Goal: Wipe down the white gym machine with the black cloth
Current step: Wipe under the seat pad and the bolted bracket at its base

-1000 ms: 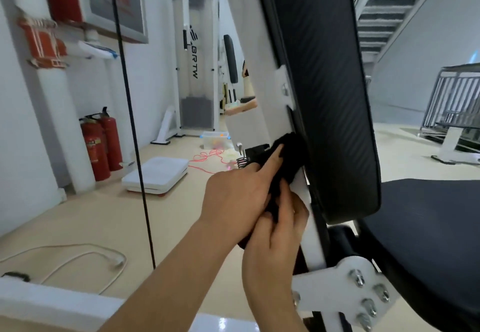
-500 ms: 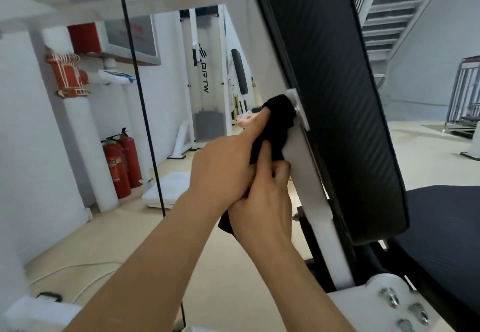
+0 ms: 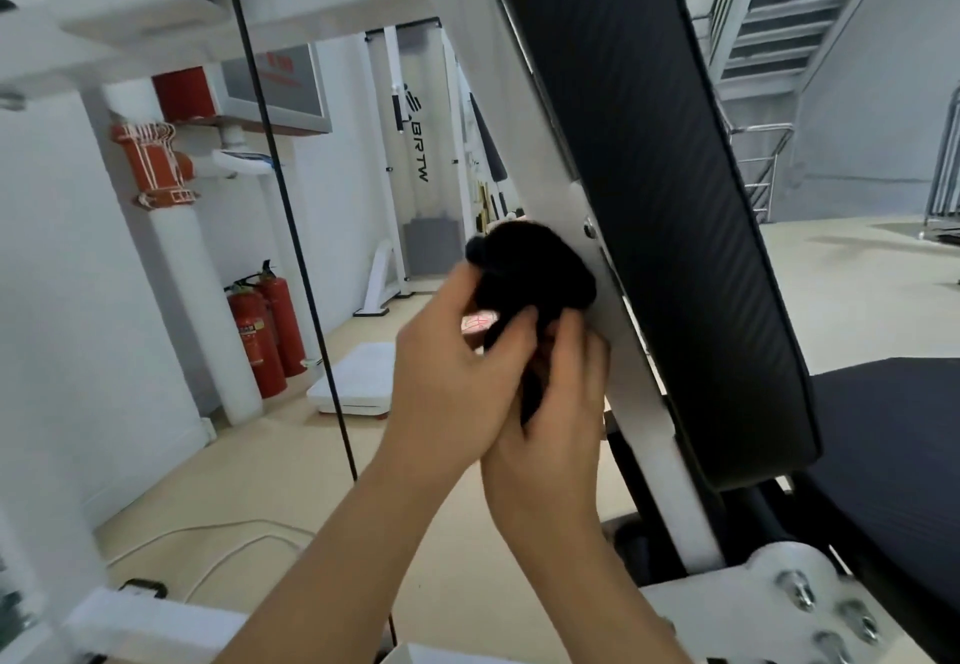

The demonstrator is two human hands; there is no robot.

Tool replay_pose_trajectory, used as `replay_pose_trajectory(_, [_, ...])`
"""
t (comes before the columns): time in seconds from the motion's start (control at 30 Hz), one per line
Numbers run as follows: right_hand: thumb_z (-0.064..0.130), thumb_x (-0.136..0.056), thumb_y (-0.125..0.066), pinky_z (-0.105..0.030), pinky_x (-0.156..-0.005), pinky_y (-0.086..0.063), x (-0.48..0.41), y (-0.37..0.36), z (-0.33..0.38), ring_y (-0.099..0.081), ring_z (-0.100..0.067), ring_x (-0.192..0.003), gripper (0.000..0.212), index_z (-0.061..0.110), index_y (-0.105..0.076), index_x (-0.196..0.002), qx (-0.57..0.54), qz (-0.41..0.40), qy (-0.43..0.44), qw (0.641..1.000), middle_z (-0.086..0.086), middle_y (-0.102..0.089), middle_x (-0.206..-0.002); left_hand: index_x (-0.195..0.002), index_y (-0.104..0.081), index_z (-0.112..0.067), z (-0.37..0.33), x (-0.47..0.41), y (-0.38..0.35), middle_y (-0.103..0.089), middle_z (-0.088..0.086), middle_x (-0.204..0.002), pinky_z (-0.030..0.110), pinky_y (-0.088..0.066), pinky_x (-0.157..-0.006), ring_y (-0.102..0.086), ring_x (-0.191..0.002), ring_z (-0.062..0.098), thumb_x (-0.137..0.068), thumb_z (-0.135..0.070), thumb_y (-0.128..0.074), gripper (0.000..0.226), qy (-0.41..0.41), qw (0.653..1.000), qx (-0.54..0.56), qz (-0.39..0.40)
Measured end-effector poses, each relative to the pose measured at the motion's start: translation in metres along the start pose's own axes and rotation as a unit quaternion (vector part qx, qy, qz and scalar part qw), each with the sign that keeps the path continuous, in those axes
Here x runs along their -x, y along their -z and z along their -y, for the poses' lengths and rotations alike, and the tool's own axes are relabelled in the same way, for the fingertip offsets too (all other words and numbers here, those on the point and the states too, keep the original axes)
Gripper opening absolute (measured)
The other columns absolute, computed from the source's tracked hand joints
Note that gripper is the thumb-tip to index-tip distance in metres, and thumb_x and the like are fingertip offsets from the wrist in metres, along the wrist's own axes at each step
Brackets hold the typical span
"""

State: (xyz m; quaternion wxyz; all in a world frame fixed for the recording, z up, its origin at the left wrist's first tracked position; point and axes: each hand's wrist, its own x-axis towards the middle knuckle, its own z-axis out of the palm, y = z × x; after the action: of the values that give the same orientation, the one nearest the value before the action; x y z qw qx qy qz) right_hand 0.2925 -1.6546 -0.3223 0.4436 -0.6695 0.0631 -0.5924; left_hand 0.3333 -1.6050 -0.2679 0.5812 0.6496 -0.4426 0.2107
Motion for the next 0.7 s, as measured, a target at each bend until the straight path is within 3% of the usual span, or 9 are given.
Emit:
replay_pose_trajectory(0.07, [0.011,-0.09,-0.052,-0.043,-0.115,-0.032,-0.008,-0.009,0.005,-0.033,-0.027,-0.14,0.068,0.01,-0.023,-0.152,0.014,0.0,0.031,0.999,-0.012,-0.03,-0.15,-0.096,-0.066,-0.022,-0.008,-0.024,-0.001,-0.068,-0.007,-0.091,0.025,-0.052,-0.076,-0.063,-0.085,0.006,-0.091,-0.017,-0.06,0.009,-0.071,0.995,-0.071,-0.005])
replay_pose_trajectory(0.13, [0.018,-0.087,-0.051,-0.031,-0.122,-0.011,-0.013,-0.019,0.006,-0.019,-0.028,-0.145,0.078,0.004,-0.013,-0.154,0.078,0.016,0.023,0.997,-0.019,-0.019,-0.157,-0.094,-0.065,-0.01,-0.009,-0.047,-0.004,-0.063,0.005,-0.087,0.041,-0.05,-0.071,-0.06,-0.078,0.022,-0.088,-0.025,-0.049,0.022,-0.128,0.974,-0.187,0.02])
replay_pose_trajectory(0.17, [0.022,-0.086,-0.049,-0.025,-0.12,-0.003,-0.015,-0.024,0.007,-0.016,-0.029,-0.145,0.081,0.001,-0.01,-0.153,0.115,0.019,0.022,0.993,-0.022,-0.018,-0.158,-0.096,-0.064,-0.008,-0.008,-0.055,-0.004,-0.062,0.008,-0.086,0.043,-0.05,-0.067,-0.06,-0.076,0.029,-0.086,-0.03,-0.043,0.032,-0.151,0.958,-0.242,0.042])
replay_pose_trajectory(0.23, [0.033,-0.085,-0.037,-0.025,-0.117,0.002,-0.023,-0.035,0.011,-0.018,-0.035,-0.144,0.08,-0.004,-0.013,-0.152,0.198,0.021,0.037,0.979,-0.025,-0.021,-0.156,-0.101,-0.063,-0.009,-0.007,-0.065,0.004,-0.061,0.009,-0.085,0.042,-0.048,-0.061,-0.06,-0.073,0.036,-0.082,-0.038,-0.032,0.046,-0.189,0.926,-0.321,0.057])
replay_pose_trajectory(0.3, [0.042,-0.082,-0.027,-0.027,-0.117,0.003,-0.039,-0.046,0.02,-0.018,-0.034,-0.146,0.085,-0.004,-0.011,-0.152,0.258,0.035,0.062,0.964,-0.022,-0.021,-0.158,-0.105,-0.061,-0.011,-0.01,-0.079,0.017,-0.061,0.009,-0.084,0.043,-0.047,-0.062,-0.06,-0.074,0.036,-0.084,-0.041,-0.03,0.048,-0.202,0.913,-0.353,0.038])
replay_pose_trajectory(0.4, [0.037,-0.089,-0.048,-0.031,-0.118,-0.007,-0.076,-0.059,0.044,-0.013,-0.026,-0.149,0.085,0.007,-0.005,-0.156,0.266,0.052,0.099,0.958,-0.012,-0.013,-0.163,-0.12,-0.056,-0.011,-0.02,-0.118,0.034,-0.054,0.007,-0.076,0.039,-0.04,-0.064,-0.053,-0.071,0.031,-0.087,-0.038,-0.034,0.048,-0.186,0.909,-0.372,-0.014])
replay_pose_trajectory(0.5, [0.032,-0.087,-0.06,-0.041,-0.12,-0.02,-0.101,-0.066,0.07,-0.015,-0.024,-0.148,0.089,0.013,-0.007,-0.156,0.225,0.059,0.112,0.966,-0.008,-0.013,-0.164,-0.124,-0.053,-0.009,-0.03,-0.151,0.051,-0.058,0.015,-0.08,0.038,-0.035,-0.064,-0.058,-0.077,0.04,-0.086,-0.04,-0.033,0.053,-0.181,0.898,-0.398,-0.045])
replay_pose_trajectory(0.63, [0.022,-0.084,-0.063,-0.045,-0.118,-0.026,-0.079,-0.057,0.061,-0.022,-0.025,-0.143,0.089,0.012,-0.012,-0.156,0.182,0.041,0.054,0.981,-0.007,-0.022,-0.162,-0.115,-0.055,-0.012,-0.032,-0.126,0.045,-0.061,0.014,-0.074,0.04,-0.042,-0.061,-0.058,-0.071,0.039,-0.088,-0.05,-0.025,0.056,-0.198,0.886,-0.419,0.018])
replay_pose_trajectory(0.7, [0.01,-0.082,-0.06,-0.045,-0.116,-0.03,-0.055,-0.046,0.047,-0.02,-0.022,-0.142,0.089,0.016,-0.01,-0.155,0.158,0.033,0.012,0.987,-0.003,-0.021,-0.162,-0.12,-0.05,-0.017,-0.03,-0.105,0.037,-0.055,0.009,-0.071,0.04,-0.039,-0.06,-0.053,-0.068,0.035,-0.095,-0.046,-0.031,0.043,-0.181,0.855,-0.479,0.082])
